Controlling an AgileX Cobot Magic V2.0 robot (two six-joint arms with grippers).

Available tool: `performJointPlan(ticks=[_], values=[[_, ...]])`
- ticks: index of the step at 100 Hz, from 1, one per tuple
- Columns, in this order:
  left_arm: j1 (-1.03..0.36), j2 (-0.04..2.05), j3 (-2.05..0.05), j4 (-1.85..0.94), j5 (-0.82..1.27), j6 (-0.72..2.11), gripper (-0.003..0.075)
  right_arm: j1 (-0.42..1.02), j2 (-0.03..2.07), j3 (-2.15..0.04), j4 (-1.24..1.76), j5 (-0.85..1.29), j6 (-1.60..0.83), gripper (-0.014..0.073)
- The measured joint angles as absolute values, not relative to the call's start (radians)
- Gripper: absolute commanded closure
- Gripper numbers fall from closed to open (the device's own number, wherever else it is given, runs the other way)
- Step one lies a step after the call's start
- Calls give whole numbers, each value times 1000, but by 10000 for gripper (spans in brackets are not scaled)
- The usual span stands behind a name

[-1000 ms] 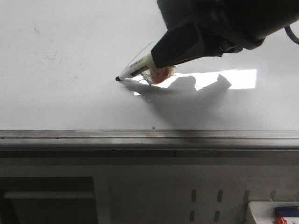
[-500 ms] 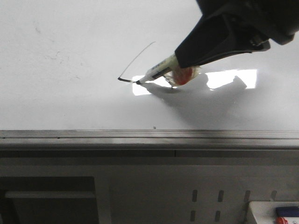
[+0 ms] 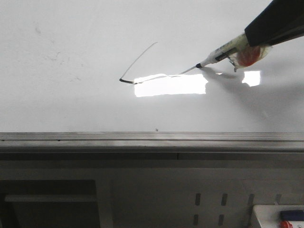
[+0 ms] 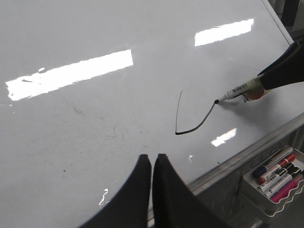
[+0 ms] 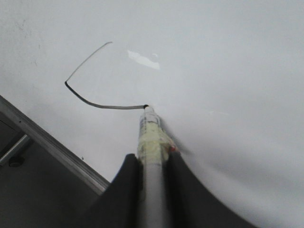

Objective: Write number 4 on whiteboard

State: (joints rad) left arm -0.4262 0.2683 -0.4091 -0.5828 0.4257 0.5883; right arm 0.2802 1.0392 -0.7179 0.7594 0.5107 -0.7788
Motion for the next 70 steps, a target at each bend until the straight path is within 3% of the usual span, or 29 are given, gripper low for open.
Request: performJointPlan(ticks=[27,44,70], values=[[-426,268,-409,-583,426,588,741,276,984,-739,755,532,-779,637],[-426,268,-409,-583,426,588,741,348,921,-817,757,528,-779,637],[-426,268,-409,-583,426,588,741,427,1022,-841,761,500,-779,637]])
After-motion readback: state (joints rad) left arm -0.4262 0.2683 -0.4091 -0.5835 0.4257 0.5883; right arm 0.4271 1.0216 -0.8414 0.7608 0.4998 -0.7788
